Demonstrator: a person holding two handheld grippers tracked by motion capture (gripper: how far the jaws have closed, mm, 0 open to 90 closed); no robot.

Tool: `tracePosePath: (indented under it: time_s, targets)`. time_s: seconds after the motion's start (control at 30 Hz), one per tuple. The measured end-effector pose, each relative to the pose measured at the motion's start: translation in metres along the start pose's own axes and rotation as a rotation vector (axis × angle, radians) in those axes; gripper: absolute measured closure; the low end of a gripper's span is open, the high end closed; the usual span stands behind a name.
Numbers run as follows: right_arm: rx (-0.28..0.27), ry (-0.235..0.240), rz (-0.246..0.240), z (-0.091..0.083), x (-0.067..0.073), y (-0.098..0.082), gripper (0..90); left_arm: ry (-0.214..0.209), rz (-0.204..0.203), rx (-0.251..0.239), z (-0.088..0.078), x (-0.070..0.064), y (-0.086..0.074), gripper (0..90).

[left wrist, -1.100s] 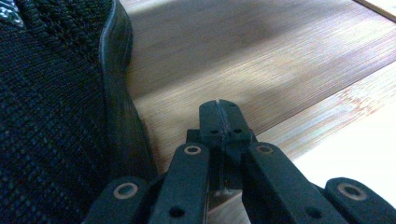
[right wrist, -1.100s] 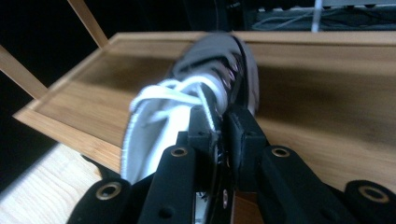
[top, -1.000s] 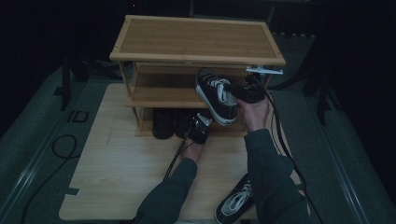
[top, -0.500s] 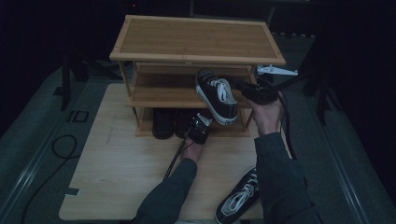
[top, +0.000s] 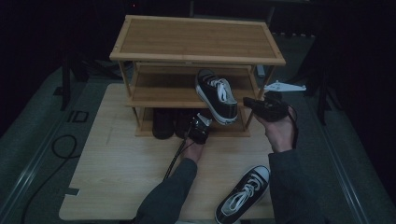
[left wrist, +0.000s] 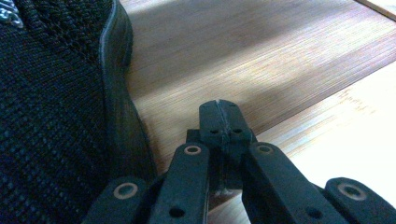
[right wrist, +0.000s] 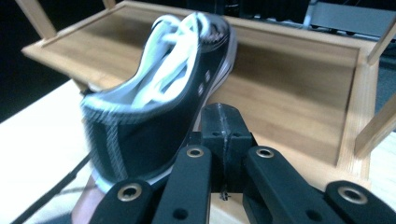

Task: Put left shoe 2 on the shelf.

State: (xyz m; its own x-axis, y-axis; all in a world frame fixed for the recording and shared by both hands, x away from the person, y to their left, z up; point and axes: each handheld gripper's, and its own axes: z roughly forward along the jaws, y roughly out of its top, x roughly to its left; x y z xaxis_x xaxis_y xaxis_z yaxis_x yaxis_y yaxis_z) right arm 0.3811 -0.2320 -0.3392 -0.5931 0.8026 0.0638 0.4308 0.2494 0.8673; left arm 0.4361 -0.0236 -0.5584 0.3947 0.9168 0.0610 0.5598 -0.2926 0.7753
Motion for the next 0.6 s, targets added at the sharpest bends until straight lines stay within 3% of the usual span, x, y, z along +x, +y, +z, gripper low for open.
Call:
tracePosePath:
  time_s: [0.43,0.6]
  targets:
    - [0.065,0.059,-0.108,-0.012,0.032,-0.032,90.0,0.000,0.000,0.000,0.000,0.000,0.000,89.7]
    - [0.086,0.078,-0.114,-0.008,0.037,-0.038,90.0,0.000,0.001,0.000,0.000,0.000,0.000,89.6]
